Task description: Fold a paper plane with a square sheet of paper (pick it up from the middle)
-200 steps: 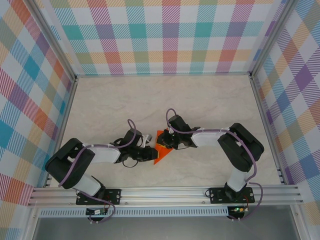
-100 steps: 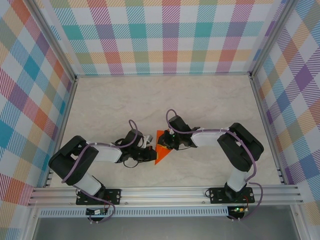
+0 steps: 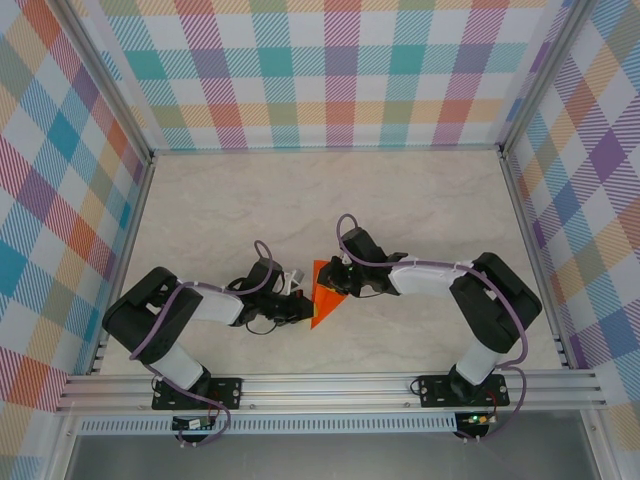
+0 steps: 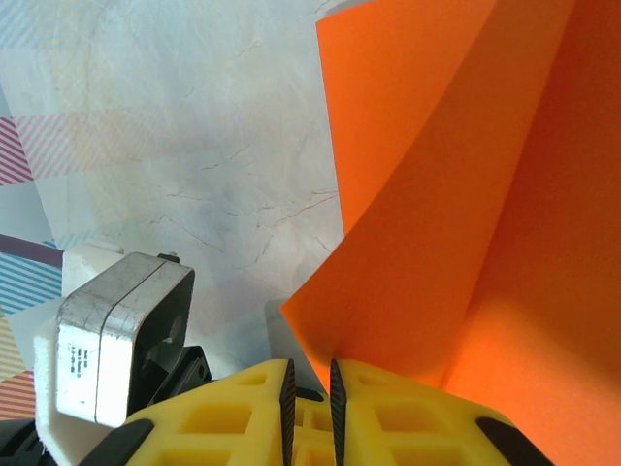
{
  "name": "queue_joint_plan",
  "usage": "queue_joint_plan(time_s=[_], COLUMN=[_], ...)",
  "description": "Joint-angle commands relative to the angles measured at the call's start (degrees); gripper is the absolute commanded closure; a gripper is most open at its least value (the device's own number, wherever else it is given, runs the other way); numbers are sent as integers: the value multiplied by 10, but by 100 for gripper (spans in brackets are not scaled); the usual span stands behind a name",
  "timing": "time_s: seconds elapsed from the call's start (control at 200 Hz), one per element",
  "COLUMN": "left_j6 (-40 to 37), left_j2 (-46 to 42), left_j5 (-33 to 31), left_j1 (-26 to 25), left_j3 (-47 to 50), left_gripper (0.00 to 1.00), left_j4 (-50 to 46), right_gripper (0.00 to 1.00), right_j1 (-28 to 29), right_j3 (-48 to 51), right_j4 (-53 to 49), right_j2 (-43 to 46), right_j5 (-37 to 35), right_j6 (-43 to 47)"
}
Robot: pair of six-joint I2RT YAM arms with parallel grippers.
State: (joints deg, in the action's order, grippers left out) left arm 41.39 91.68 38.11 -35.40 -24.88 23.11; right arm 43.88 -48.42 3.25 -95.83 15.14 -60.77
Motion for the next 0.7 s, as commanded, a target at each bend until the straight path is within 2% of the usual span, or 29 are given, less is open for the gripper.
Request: queue_joint_plan(time_s=[0.0, 0.2, 0.695], left_j6=[11, 32, 44], left_j2=[18, 18, 37], left_j5=[5, 13, 26], left_j1=[7, 15, 35], left_j3=[11, 17, 22], left_gripper=[100, 100, 100], left_j4=[22, 41, 34], right_gripper=[80, 81, 81], right_j1=[-2, -2, -5], right_j3=[2, -22, -36], right_j4=[6, 21, -7], right_j2=[-8, -43, -80], right_j5=[12, 41, 2], right_j6=[7, 10, 1])
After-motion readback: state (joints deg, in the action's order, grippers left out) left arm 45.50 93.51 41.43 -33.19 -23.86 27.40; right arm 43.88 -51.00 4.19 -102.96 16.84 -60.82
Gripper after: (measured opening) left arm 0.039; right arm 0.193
